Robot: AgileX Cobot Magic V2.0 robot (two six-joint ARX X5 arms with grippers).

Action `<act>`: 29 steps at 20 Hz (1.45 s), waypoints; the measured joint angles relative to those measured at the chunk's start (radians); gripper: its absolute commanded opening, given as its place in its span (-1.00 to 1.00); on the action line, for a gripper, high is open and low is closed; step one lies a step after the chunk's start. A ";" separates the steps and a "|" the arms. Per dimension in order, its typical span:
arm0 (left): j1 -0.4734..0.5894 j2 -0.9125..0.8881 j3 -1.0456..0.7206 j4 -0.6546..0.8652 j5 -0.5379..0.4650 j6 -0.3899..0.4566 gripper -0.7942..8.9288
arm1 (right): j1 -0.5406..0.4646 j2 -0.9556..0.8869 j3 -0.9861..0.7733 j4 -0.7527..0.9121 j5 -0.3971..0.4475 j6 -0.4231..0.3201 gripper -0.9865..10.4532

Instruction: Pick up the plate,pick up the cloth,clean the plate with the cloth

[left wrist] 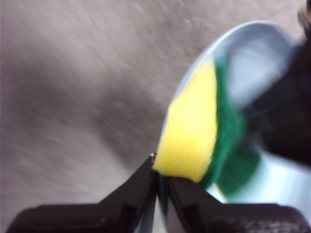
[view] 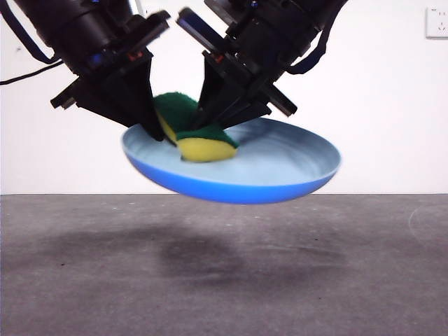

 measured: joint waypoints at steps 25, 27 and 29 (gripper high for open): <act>0.146 0.274 0.016 0.127 -0.294 0.089 -0.19 | -0.011 -0.399 -0.005 -0.248 0.617 0.008 -0.85; 0.133 0.185 0.017 0.127 -0.249 0.072 -0.19 | -0.042 -0.338 -0.005 -0.245 0.615 0.025 -0.85; 0.116 0.087 0.020 0.126 -0.217 0.064 -0.19 | -0.079 -0.265 -0.005 -0.237 0.589 0.051 -0.85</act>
